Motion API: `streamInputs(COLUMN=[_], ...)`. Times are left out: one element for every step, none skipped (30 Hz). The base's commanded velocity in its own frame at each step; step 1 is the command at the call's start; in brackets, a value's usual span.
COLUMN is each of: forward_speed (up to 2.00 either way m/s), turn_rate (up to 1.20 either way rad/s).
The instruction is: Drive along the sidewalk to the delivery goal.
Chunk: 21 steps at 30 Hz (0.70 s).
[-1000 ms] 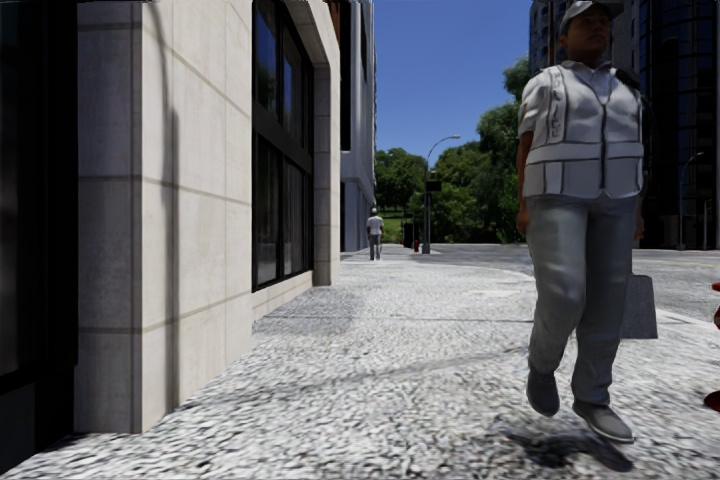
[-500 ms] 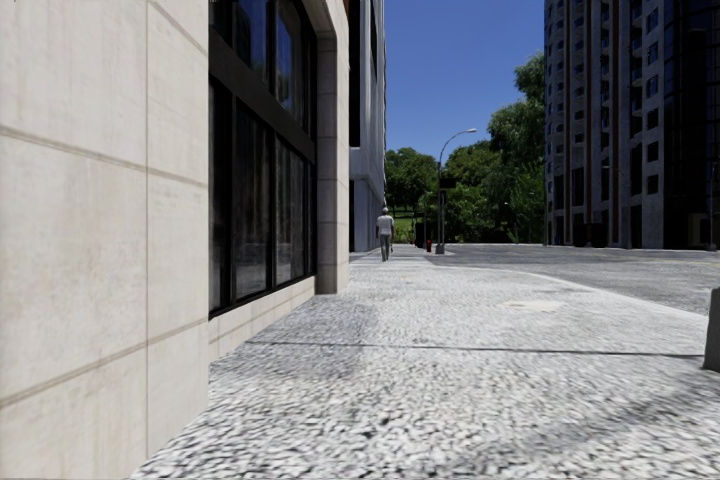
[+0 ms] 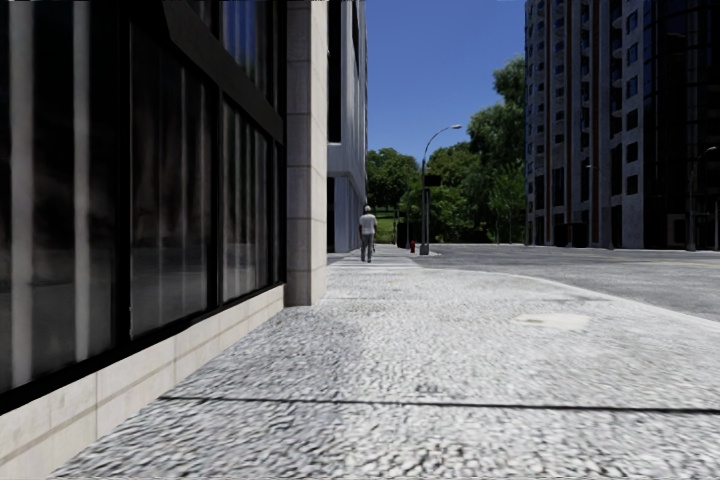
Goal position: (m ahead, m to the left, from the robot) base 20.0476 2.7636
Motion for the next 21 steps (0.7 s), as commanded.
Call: streamInputs(forward_speed=[2.00, 2.00, 2.00, 2.00, 2.00, 2.00, 2.00, 2.00, 2.00, 2.00, 2.00, 2.00, 2.00, 2.00, 2.00, 2.00, 2.00, 2.00, 2.00, 2.00, 2.00], turn_rate=[-0.30, -0.30, -0.27, -0.23, -0.04, -0.04, 0.00, 0.00, 0.00, 0.00, 0.00, 0.00, 0.00, 0.00, 0.00, 0.00, 0.00, 0.00, 0.00, 0.00, -0.03])
